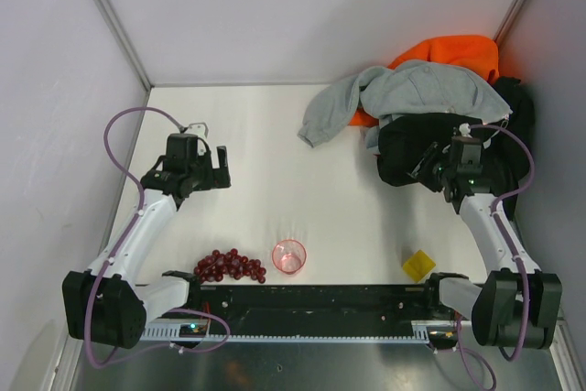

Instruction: Pick out a specific cloth from the pile

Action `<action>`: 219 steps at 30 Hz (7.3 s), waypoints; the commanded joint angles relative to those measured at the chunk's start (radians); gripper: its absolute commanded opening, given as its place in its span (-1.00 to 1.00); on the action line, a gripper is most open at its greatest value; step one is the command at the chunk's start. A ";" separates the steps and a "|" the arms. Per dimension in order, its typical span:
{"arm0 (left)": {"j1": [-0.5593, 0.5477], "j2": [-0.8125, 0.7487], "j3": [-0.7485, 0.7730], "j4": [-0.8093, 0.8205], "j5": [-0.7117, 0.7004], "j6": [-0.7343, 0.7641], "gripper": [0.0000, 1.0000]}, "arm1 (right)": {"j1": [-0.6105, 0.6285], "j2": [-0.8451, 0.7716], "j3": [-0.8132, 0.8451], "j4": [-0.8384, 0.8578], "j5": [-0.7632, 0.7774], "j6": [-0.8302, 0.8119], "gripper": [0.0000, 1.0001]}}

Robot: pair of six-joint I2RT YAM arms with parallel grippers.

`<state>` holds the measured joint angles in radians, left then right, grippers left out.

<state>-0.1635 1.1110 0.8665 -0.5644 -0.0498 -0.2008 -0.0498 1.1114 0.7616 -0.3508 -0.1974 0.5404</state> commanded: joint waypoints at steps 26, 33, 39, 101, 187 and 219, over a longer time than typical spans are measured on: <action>-0.005 -0.026 0.037 0.006 -0.013 0.024 0.99 | -0.180 0.156 0.575 0.119 -0.096 -0.026 -1.00; -0.005 -0.024 0.034 0.007 -0.003 0.023 0.99 | -0.226 0.390 0.943 0.066 -0.050 -0.040 -1.00; -0.005 -0.014 0.035 0.007 -0.005 0.023 0.99 | -0.238 0.568 1.014 0.036 -0.030 -0.054 -1.00; -0.005 -0.155 0.002 0.099 0.181 -0.074 0.99 | -0.274 -0.058 0.216 -0.214 -0.330 -0.157 0.99; -0.222 0.009 -0.011 0.212 0.138 -0.120 0.99 | 0.083 0.704 0.783 -0.202 0.039 0.025 -0.89; -0.233 0.021 -0.012 0.210 0.135 -0.118 0.99 | -0.225 0.895 1.460 -0.343 0.270 -0.086 -1.00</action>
<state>-0.3847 1.1263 0.8467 -0.3809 0.0818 -0.3229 -0.2382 1.9701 2.1807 -0.8211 -0.0834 0.5159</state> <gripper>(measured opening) 0.996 0.120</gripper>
